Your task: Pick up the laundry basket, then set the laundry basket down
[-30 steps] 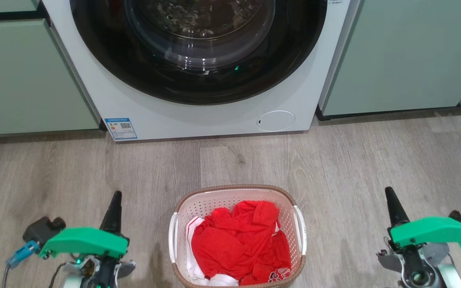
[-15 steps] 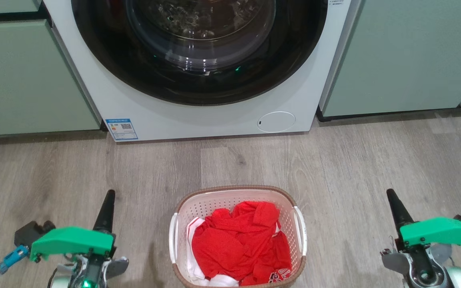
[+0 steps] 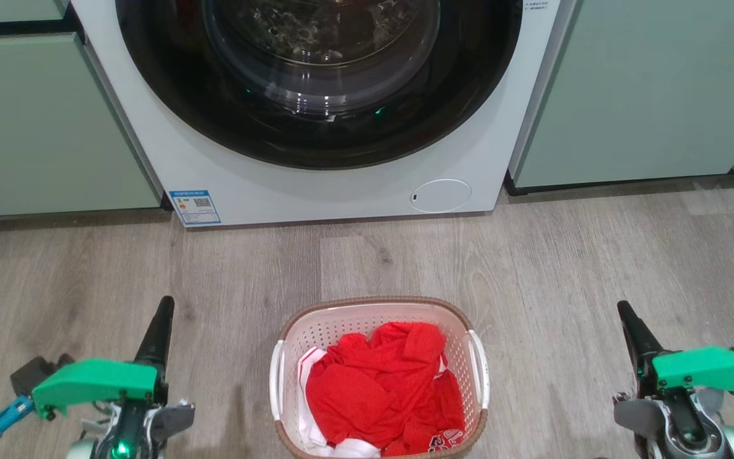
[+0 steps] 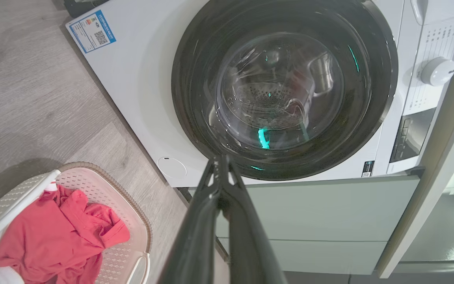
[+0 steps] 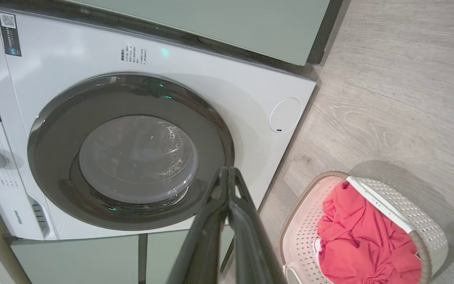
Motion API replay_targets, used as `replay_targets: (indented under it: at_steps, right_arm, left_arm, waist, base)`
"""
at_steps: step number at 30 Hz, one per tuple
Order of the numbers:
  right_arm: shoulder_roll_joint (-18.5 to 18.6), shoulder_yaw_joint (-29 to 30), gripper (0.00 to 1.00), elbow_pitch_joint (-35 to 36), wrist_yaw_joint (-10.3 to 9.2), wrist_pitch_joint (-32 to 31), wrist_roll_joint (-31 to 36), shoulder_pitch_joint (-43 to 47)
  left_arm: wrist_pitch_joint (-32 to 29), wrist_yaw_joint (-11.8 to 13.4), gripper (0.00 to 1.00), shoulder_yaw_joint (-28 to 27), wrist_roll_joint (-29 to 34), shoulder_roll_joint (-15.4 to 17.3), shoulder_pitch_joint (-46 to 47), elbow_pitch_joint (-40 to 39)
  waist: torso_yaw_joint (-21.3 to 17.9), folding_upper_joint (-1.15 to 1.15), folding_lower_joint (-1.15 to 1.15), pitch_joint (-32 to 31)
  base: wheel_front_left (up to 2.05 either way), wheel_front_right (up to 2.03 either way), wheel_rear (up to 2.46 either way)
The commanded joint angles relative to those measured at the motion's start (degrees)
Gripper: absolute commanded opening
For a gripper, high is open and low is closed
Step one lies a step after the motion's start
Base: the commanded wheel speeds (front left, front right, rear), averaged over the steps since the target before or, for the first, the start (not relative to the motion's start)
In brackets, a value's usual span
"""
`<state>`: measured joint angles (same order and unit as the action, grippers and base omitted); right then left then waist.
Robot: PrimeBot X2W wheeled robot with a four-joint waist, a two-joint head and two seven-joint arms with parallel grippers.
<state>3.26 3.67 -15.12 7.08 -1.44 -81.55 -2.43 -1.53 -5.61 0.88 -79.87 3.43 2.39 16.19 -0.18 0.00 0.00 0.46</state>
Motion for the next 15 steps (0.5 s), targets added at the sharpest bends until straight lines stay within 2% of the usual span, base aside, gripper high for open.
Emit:
replay_targets:
  at_steps: [1, 15]
  right_arm:
    - [0.81, -0.54, 0.00, 1.65, 0.35, -0.50, -1.45, -3.28]
    - [0.76, 0.82, 0.00, 1.31, 0.39, -2.94, -9.14, -3.52]
  left_arm:
    - [-0.43, -0.74, 0.00, -2.35, -1.46, 0.66, 3.18, -2.03]
    - [-2.86, -1.58, 0.00, -4.95, -10.38, 0.58, 3.54, -2.15]
  waist:
    - [0.01, 0.00, 0.00, -0.01]
    - [0.13, 0.00, 0.00, -0.21]
  base:
    - [0.00, 0.00, 0.00]
    - [0.00, 0.00, 0.00]
